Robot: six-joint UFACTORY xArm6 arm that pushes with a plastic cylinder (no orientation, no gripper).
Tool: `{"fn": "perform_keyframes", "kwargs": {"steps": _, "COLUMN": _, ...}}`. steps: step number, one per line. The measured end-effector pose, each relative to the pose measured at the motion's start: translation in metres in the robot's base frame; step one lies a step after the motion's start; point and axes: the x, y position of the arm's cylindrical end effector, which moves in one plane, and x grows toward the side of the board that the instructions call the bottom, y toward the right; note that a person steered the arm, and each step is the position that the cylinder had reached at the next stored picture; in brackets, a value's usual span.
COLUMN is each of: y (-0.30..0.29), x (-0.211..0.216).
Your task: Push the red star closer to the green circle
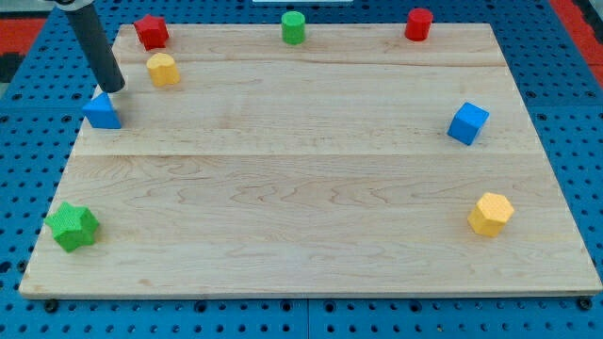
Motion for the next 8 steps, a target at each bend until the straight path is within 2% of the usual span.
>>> {"fn": "perform_keyframes", "kwargs": {"steps": 2, "y": -0.013, "x": -0.094}}
{"fn": "perform_keyframes", "kwargs": {"steps": 3, "y": 0.005, "x": -0.118}}
{"fn": "perform_keyframes", "kwargs": {"steps": 4, "y": 0.056, "x": -0.118}}
{"fn": "perform_keyframes", "kwargs": {"steps": 6, "y": 0.047, "x": -0.135}}
{"fn": "perform_keyframes", "kwargs": {"steps": 7, "y": 0.082, "x": -0.136}}
{"fn": "perform_keyframes", "kwargs": {"steps": 8, "y": 0.172, "x": -0.132}}
